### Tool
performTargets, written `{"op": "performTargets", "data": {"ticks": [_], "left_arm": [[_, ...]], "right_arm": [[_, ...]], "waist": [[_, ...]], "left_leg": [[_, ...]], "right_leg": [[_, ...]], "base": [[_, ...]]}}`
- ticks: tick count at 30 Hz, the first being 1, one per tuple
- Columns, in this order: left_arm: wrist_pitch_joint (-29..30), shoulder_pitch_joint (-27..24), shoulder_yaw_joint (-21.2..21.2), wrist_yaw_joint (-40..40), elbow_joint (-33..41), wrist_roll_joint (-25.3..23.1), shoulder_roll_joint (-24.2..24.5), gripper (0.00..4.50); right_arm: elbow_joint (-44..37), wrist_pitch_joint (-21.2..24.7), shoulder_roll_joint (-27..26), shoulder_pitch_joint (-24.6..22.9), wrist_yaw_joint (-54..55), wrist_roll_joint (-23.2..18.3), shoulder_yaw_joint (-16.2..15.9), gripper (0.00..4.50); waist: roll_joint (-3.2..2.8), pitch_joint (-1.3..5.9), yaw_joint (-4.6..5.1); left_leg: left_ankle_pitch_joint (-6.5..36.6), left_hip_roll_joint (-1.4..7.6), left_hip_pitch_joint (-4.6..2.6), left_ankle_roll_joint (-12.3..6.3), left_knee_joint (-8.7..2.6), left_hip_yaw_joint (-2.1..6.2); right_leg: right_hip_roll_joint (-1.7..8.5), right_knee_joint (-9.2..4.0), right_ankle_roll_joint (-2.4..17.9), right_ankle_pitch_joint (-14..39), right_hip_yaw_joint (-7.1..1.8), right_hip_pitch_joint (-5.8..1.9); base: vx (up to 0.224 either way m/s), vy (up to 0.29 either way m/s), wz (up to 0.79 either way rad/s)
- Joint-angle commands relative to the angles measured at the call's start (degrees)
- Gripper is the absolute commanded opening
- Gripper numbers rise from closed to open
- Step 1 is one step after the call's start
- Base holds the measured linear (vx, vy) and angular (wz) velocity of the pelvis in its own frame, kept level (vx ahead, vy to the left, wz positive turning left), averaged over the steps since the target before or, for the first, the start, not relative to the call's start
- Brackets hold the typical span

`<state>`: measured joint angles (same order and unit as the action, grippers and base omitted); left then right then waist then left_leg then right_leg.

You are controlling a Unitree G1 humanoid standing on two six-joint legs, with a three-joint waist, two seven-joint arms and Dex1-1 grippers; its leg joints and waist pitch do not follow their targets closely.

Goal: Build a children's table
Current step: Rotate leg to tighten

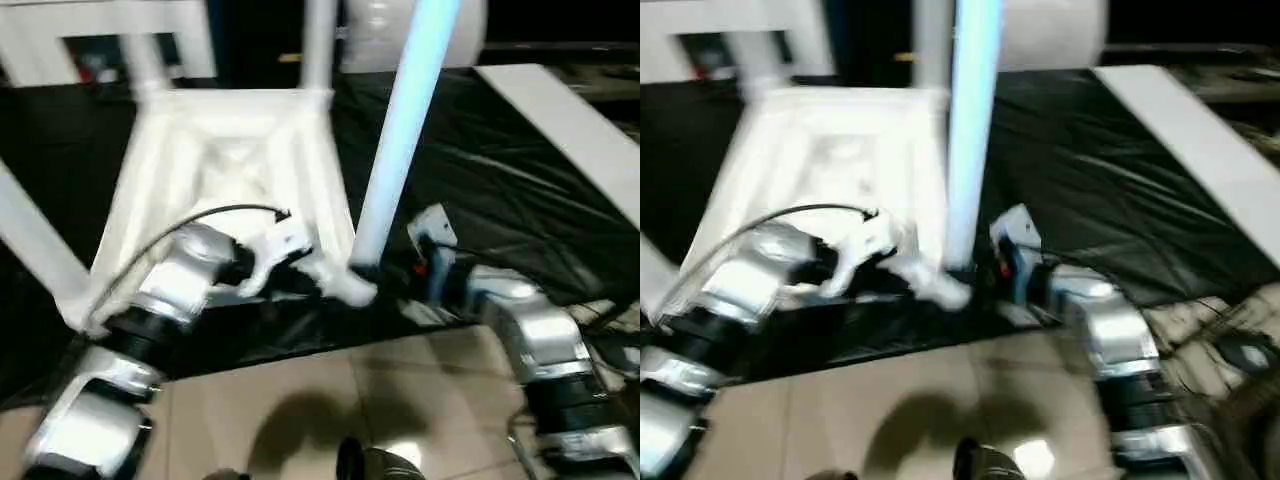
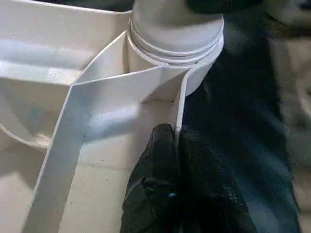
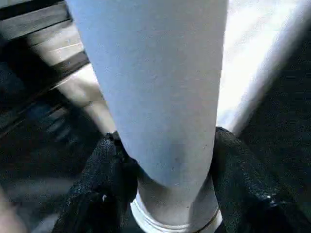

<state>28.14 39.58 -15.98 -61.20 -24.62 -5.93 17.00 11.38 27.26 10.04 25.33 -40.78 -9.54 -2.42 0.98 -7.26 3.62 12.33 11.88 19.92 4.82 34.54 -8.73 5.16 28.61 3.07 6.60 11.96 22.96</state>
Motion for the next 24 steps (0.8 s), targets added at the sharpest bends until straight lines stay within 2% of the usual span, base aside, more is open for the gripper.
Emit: {"op": "performTargets", "data": {"ticks": [1,2,3,4,5,6,7,8,9,10,11,12,13,14,15,16,17,18,19,20,21,22,23,24], "left_arm": [[2.25,0.88,-0.62,4.15,2.65,2.31,-5.49,0.0],[3.23,1.98,1.08,9.41,1.49,1.84,-7.81,0.0],[3.23,1.98,1.08,9.41,1.49,1.84,-7.81,0.0],[3.28,3.14,2.77,14.2,0.14,1.43,-9.72,0.0],[3.24,3.22,2.87,14.48,0.04,1.41,-9.81,0.0],[2.92,4.26,4.14,17.9,-1.15,1.06,-11.04,0.0],[2.92,4.26,4.14,17.9,-1.15,1.06,-11.04,0.0],[2.57,4.87,4.72,19.45,-1.82,0.68,-11.41,0.0],[2.4,5.07,4.82,19.91,-1.92,0.33,-11.33,0.0],[2.34,5.11,4.82,19.96,-1.94,0.27,-11.29,0.0],[2.19,5.14,4.73,19.8,-1.94,0.15,-11.11,0.0],[1.86,5.09,4.52,19.64,-1.94,-0.16,-10.66,0.0],[1.53,5.0,4.26,19.39,-1.93,-0.27,-10.35,0.0],[0.66,4.74,3.58,18.73,-1.9,-0.53,-9.57,0.0],[0.24,4.47,3.18,18.1,-1.75,-0.6,-9.08,0.0],[-0.04,4.3,3.0,17.67,-1.64,-0.61,-8.81,0.0],[-0.56,3.77,2.71,16.37,-1.3,-0.33,-8.06,0.0],[-1.23,3.32,2.42,15.18,-1.05,-0.19,-7.32,0.0],[-1.29,3.28,2.4,15.07,-1.03,-0.18,-7.26,0.0],[-1.7,2.97,2.27,14.23,-0.92,-0.07,-6.68,0.0],[-3.43,2.44,1.71,11.89,-0.98,0.13,-5.37,0.0],[-3.98,2.26,1.46,10.9,-1.1,0.3,-4.81,0.0],[-4.19,2.22,1.38,10.66,-1.16,0.31,-4.66,0.0],[-5.94,1.94,0.82,8.64,-1.54,0.57,-3.53,0.0]], "right_arm": [[1.12,2.58,-5.69,1.32,4.08,-0.73,-4.86,1.99],[4.48,2.34,-9.59,3.19,12.49,0.11,-2.18,1.98],[4.48,2.34,-9.59,3.19,12.49,0.11,-2.18,1.98],[7.73,1.05,-12.63,4.99,19.07,1.2,-0.43,1.98],[7.93,0.93,-12.8,5.11,19.44,1.28,-0.35,1.98],[10.45,-0.88,-15.28,6.68,24.36,2.53,0.79,1.98],[10.45,-0.88,-15.28,6.68,24.36,2.53,0.79,1.98],[11.65,-3.03,-16.91,7.42,25.15,2.41,1.44,1.98],[11.94,-5.21,-18.17,7.53,24.73,1.59,2.36,2.33],[11.98,-5.68,-18.41,7.54,24.66,1.4,2.57,2.54],[11.93,-6.8,-18.86,7.48,24.64,1.0,3.11,2.68],[11.69,-7.39,-19.22,7.33,25.02,0.33,4.28,2.7],[11.59,-7.88,-18.9,7.19,24.74,0.49,4.14,2.7],[11.35,-9.22,-17.96,6.84,23.93,1.04,3.62,2.86],[10.92,-9.82,-17.24,6.45,23.1,1.24,3.32,3.01],[10.61,-10.01,-16.87,6.21,22.69,1.22,3.32,3.11],[9.5,-10.0,-15.77,5.5,21.29,0.31,3.92,3.11],[8.43,-10.18,-14.6,4.82,19.85,-0.21,4.31,3.14],[8.34,-10.21,-14.49,4.75,19.72,-0.25,4.34,3.29],[7.43,-10.5,-13.38,4.16,18.32,-0.49,4.54,3.44],[5.34,-10.73,-10.72,2.85,14.61,-1.1,4.72,3.57],[4.47,-10.99,-9.46,2.29,12.96,-1.43,4.64,3.57],[4.21,-10.99,-9.09,2.13,12.46,-1.54,4.58,3.63],[2.51,-11.01,-6.42,1.08,8.8,-2.2,4.11,3.88]], "waist": [[-1.13,3.53,0.7],[-1.45,3.5,1.03],[-1.43,3.2,0.91],[-0.68,3.12,1.28],[0.72,2.83,1.77],[0.7,3.23,1.82],[0.7,3.23,1.82],[-1.73,3.95,2.66],[-2.86,4.49,2.49],[-2.5,4.36,2.65],[-0.56,3.69,2.3],[0.93,3.73,1.22],[0.93,3.73,1.22],[0.3,4.61,0.5],[-0.44,5.12,0.22],[-0.59,5.19,0.33],[-0.53,5.3,0.25],[-0.61,5.64,0.01],[-0.69,5.88,-0.15],[-0.7,6.1,-0.28],[-0.75,5.85,-0.68],[-0.7,5.81,-0.86],[-0.62,5.69,-1.35],[-0.65,5.5,-1.72]], "left_leg": [[21.9,3.39,-0.29,-2.65,-4.74,2.09],[27.19,5.55,0.94,-2.3,-6.69,3.43],[32.47,6.65,0.26,-1.61,-8.32,3.77],[33.0,5.44,-0.09,-1.21,-7.6,3.21],[27.29,-0.69,-3.11,-0.79,-3.09,0.52],[17.56,-3.54,-2.99,-2.38,-0.19,-0.79],[17.56,-3.54,-2.99,-2.38,-0.19,-0.79],[15.59,0.15,1.51,-3.91,-2.19,1.55],[18.58,5.63,1.9,-5.4,-4.94,4.56],[19.95,6.79,1.12,-5.89,-5.99,5.08],[21.57,3.06,0.39,-4.1,-5.03,3.05],[15.47,-3.29,-1.12,-2.99,-1.83,-0.05],[15.47,-3.29,-1.12,-2.99,-1.83,-0.05],[6.86,-2.51,2.34,-5.77,-2.83,0.84],[3.35,-1.09,1.37,-6.67,-3.33,1.39],[1.69,-0.41,1.42,-7.13,-3.3,1.78],[-0.72,0.11,1.76,-8.37,-3.15,1.9],[-2.37,0.37,1.76,-9.72,-3.03,1.99],[-3.81,0.48,1.83,-10.52,-2.97,2.12],[-6.61,0.76,1.83,-12.24,-2.82,2.23],[-7.35,0.8,1.68,-13.94,-2.75,2.12],[-7.17,0.79,1.71,-14.55,-2.72,1.99],[-6.04,0.83,1.64,-14.76,-2.82,1.83],[-4.45,0.75,1.58,-14.03,-2.9,1.71]], "right_leg": [[3.97,-4.53,-2.06,34.69,-1.27,-4.27],[3.96,-0.92,-1.8,28.72,-2.65,-5.66],[4.02,2.12,0.14,22.9,-4.85,-5.12],[4.14,1.12,0.4,23.76,-5.62,-4.17],[4.09,-5.98,-2.74,42.84,-3.06,-0.39],[4.82,-7.95,-7.12,52.9,-1.04,-0.65],[4.82,-7.95,-7.12,52.9,-1.04,-0.65],[4.77,-6.81,-10.92,44.11,0.71,-5.81],[5.43,0.32,-5.99,27.24,-2.87,-6.69],[5.1,2.45,-2.81,18.56,-4.56,-5.32],[5.08,-1.12,0.66,20.16,-4.99,-3.09],[4.03,-4.7,-3.38,38.71,-3.5,-1.43],[4.03,-4.7,-3.38,38.71,-3.5,-1.43],[4.8,-3.48,-4.34,38.7,-4.11,-4.79],[4.24,-3.07,-2.13,30.62,-4.31,-3.64],[4.08,-2.29,-0.22,25.91,-4.34,-3.49],[3.74,-1.27,2.78,19.3,-4.34,-3.62],[3.89,-0.39,5.04,14.97,-4.53,-3.84],[3.93,-0.01,6.06,12.6,-4.56,-3.99],[3.93,0.73,7.94,8.26,-4.66,-3.84],[3.79,0.65,8.63,6.79,-4.64,-3.64],[3.85,0.62,8.76,6.9,-4.68,-3.67],[3.93,0.4,8.72,8.59,-4.67,-3.7],[3.93,-0.07,7.96,11.58,-4.61,-3.73]], "base": [[0.0,0.0,0.0],[0.0,0.0,0.0],[0.0,0.0,0.0],[0.0,0.0,0.0],[0.057,-0.029,0.07],[0.057,-0.029,0.07],[0.055,-0.012,-0.21],[0.065,0.023,-0.21],[0.065,0.023,-0.21],[0.073,0.011,0.04],[0.076,-0.024,0.17],[0.076,-0.024,0.17],[0.078,-0.027,0.03],[0.06,-0.033,-0.05],[0.06,-0.033,-0.05],[0.056,-0.031,0.08],[0.0,0.0,0.0],[0.0,0.0,0.0],[0.0,0.0,0.0],[0.0,0.0,0.0],[0.0,0.0,0.0],[0.0,0.0,0.0],[0.0,0.0,0.0],[0.0,0.0,0.0]]}}
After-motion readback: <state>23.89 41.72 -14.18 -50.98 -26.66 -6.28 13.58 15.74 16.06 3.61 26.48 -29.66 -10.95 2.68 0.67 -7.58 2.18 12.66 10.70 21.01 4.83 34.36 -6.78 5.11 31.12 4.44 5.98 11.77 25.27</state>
